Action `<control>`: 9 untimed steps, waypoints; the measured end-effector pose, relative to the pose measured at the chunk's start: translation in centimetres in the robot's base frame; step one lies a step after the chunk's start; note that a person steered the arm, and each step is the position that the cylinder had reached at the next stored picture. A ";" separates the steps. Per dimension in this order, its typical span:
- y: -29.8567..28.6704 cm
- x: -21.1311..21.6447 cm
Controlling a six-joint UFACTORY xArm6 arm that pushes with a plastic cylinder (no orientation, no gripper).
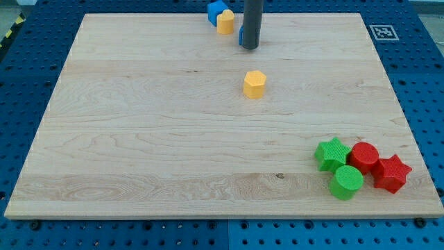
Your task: Slide the blue cube to the top left
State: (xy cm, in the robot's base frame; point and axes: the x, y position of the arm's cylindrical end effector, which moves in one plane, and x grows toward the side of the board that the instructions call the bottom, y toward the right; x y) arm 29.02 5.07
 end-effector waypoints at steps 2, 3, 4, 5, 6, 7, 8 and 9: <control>11.1 -3.4; 10.6 -8.3; 8.7 -9.8; 6.1 -9.9; 2.0 -9.8; -2.1 -9.8; -3.0 -9.8; -3.6 -9.8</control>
State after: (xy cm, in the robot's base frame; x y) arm 19.24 1.49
